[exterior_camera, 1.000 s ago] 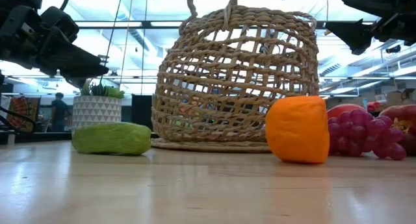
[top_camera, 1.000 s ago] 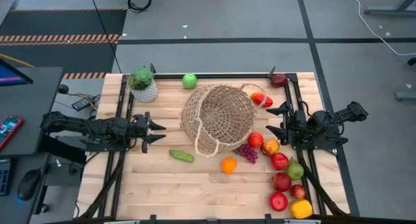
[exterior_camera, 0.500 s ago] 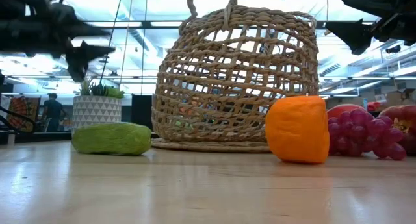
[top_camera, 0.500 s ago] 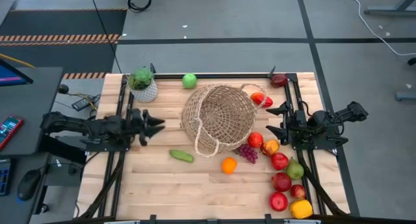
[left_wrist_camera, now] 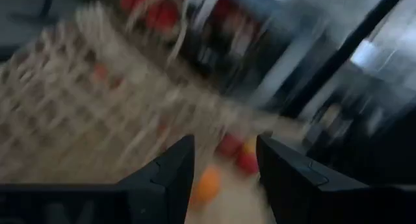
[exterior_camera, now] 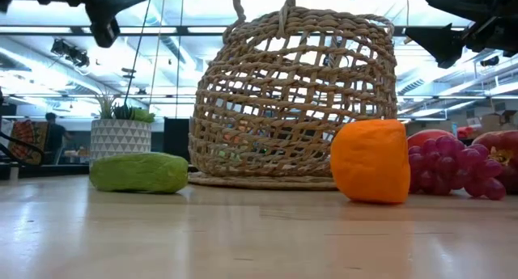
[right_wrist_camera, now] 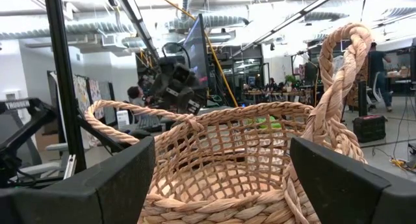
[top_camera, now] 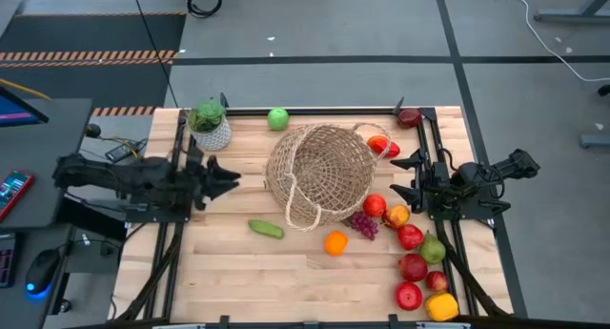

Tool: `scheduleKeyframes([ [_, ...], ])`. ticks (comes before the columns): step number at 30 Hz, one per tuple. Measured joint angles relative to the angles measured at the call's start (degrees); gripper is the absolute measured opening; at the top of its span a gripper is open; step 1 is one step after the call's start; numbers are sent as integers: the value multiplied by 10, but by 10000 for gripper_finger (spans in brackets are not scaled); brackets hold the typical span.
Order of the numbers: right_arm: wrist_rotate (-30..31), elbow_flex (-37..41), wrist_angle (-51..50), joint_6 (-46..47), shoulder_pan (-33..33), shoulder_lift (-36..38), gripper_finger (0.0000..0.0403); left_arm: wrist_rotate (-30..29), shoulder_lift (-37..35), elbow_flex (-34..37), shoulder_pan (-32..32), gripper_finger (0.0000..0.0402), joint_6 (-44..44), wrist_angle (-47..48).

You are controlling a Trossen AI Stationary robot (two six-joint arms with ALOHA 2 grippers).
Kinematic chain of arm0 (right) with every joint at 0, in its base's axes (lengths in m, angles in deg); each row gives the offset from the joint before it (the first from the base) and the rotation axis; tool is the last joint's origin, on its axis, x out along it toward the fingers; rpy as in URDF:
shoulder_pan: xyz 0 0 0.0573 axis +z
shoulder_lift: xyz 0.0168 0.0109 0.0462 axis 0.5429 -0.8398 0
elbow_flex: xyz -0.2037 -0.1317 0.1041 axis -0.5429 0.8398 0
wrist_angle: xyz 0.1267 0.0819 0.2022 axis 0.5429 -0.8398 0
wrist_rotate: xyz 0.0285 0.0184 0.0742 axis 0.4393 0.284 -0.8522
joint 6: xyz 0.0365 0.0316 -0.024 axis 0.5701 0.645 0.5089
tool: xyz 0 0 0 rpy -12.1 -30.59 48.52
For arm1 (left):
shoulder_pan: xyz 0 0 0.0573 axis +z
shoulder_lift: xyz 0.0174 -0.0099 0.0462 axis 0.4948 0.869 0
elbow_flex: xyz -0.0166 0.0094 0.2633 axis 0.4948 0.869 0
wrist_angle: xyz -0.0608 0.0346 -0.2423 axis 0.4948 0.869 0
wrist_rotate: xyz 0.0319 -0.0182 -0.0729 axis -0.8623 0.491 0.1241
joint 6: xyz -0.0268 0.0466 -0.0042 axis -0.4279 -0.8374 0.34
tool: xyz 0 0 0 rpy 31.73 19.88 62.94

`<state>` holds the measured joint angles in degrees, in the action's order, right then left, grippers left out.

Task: Build produce basket
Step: Put the green cucumber into the woven basket

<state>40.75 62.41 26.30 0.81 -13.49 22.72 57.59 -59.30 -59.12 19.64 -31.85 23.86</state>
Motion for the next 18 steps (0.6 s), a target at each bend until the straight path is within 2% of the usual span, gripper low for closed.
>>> scheduleKeyframes([
  [3,0,0,0,0,0,0,360,6,62,-50,0,172,-11,128],
  [5,0,0,0,0,0,0,360,7,103,-63,0,173,-14,170],
  [9,0,0,0,0,0,0,360,58,177,-72,0,196,-21,180],
  [15,0,0,0,0,0,0,360,116,288,-71,0,276,-49,180],
  [18,0,0,0,0,0,0,360,126,341,-71,0,308,-83,179],
])
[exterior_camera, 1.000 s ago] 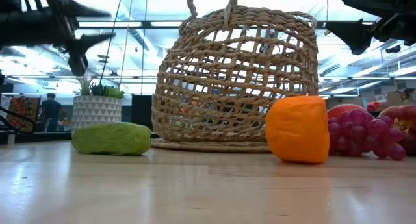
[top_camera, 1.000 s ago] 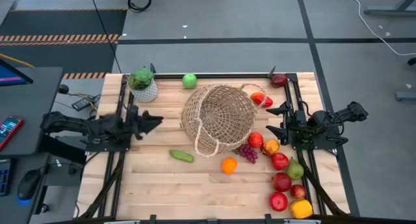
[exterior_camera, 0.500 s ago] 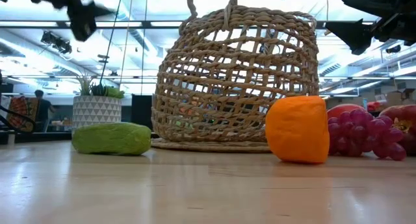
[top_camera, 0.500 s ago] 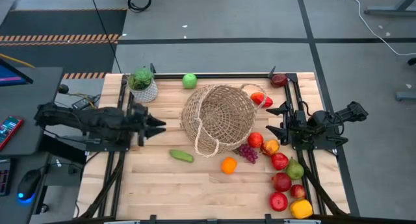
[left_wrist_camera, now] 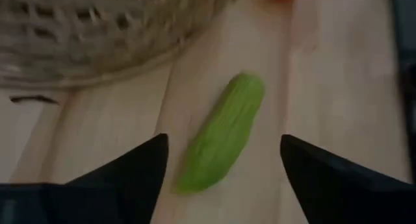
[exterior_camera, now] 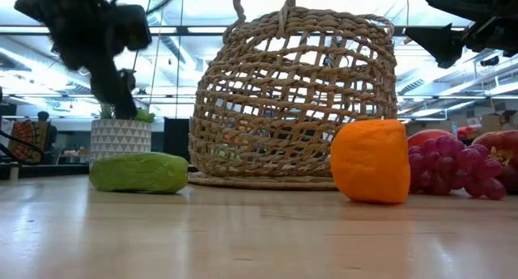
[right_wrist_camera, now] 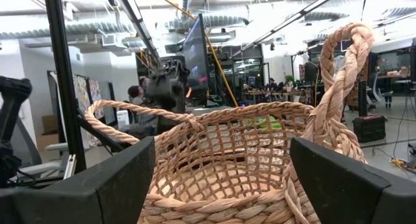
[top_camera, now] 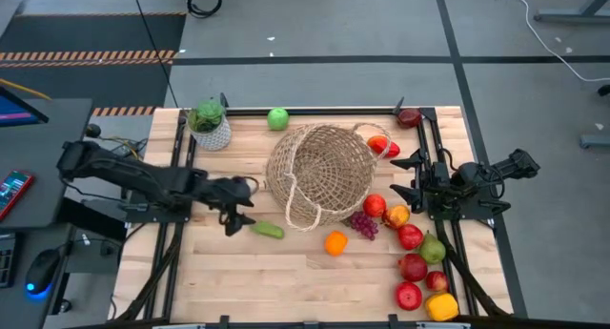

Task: Build produce basket
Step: Put the green cucumber into the woven basket

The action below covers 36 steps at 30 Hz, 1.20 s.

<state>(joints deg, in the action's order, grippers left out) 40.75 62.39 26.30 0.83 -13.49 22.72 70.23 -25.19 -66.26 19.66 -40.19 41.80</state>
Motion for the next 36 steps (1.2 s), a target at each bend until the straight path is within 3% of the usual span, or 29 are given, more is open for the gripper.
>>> scheduleKeyframes([
  [10,0,0,0,0,0,0,360,0,163,-57,-7,314,-193,-8],
  [14,0,0,0,0,0,0,360,0,201,-74,-21,314,-233,-10],
  [27,0,0,0,0,0,0,360,-27,277,-75,-64,311,-244,-11],
  [36,0,0,0,0,0,0,360,-27,279,-75,-76,253,-208,-12],
])
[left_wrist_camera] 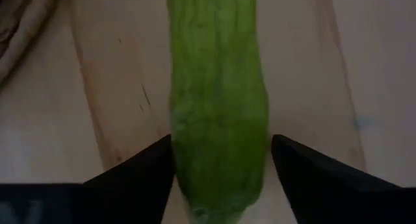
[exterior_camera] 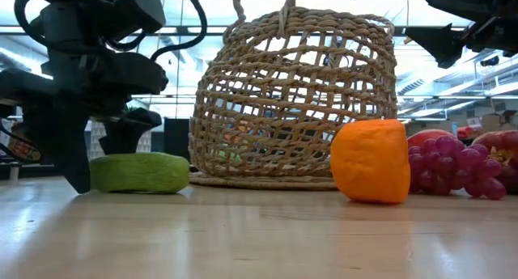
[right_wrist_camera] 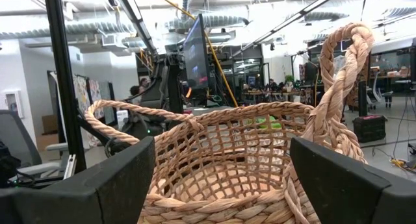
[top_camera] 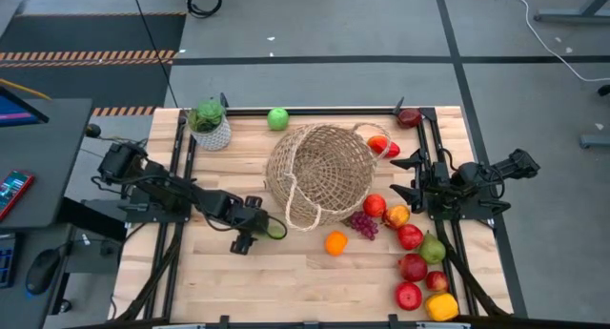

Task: Build produce basket
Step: Put the green cucumber into the woven basket

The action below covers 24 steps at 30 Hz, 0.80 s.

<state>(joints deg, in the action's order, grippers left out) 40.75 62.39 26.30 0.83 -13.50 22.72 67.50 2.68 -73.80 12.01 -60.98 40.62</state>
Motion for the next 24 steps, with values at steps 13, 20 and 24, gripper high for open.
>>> scheduleKeyframes([
  [13,0,0,0,0,0,0,360,2,-35,-50,-12,136,95,208],
  [20,0,0,0,0,0,0,360,-2,-181,-52,-42,146,192,311],
  [24,0,0,0,0,0,0,360,-41,-269,-100,-51,154,263,346],
])
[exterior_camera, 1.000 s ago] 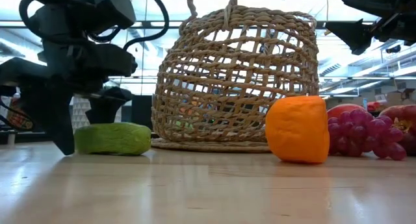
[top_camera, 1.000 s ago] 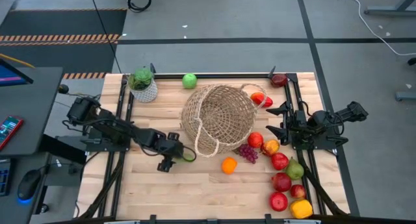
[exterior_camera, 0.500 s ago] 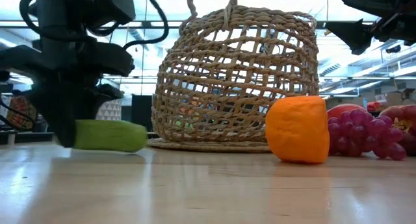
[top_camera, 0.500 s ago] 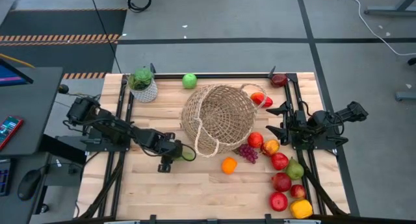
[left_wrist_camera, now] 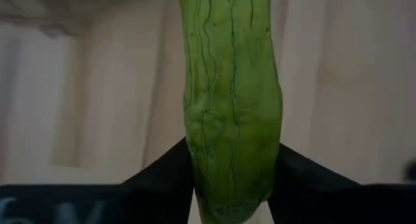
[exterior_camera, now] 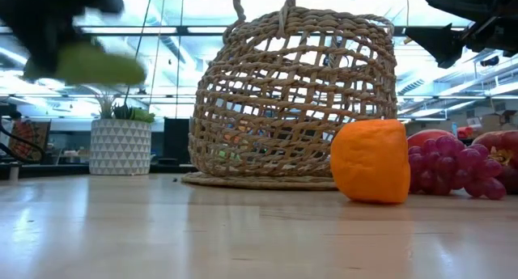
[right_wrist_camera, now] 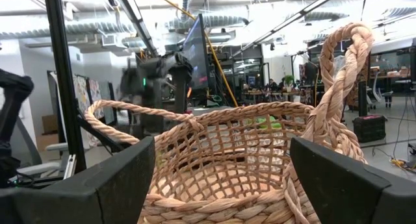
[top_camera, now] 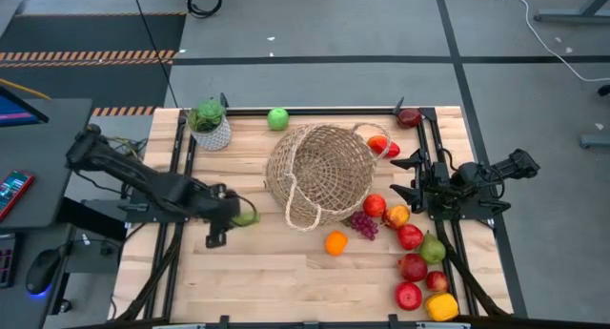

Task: Build produce basket
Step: Put the green cucumber into the woven basket

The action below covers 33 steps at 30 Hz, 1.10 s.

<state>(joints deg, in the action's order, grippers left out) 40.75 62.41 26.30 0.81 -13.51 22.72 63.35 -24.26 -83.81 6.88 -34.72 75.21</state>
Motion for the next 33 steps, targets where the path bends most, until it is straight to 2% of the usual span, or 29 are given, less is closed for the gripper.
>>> scheduleKeyframes([
  [2,0,0,0,0,0,0,360,-44,-29,-37,1,155,21,16],
  [6,0,0,0,0,0,0,360,-169,-58,-124,1,157,27,15],
  [8,0,0,0,0,0,0,360,-229,-59,-172,4,157,12,12],
  [10,0,0,0,0,0,0,360,-257,-58,-215,13,158,-17,-4],
  [18,0,0,0,0,0,0,360,-262,-58,-338,60,159,-175,-162],
  [23,0,0,0,0,0,0,360,-239,-58,-389,66,160,-279,-260],
  [27,0,0,0,0,0,0,360,-236,-58,-403,66,160,-316,-294],
  [33,0,0,0,0,0,0,360,-236,-56,-406,66,160,-325,-298],
])
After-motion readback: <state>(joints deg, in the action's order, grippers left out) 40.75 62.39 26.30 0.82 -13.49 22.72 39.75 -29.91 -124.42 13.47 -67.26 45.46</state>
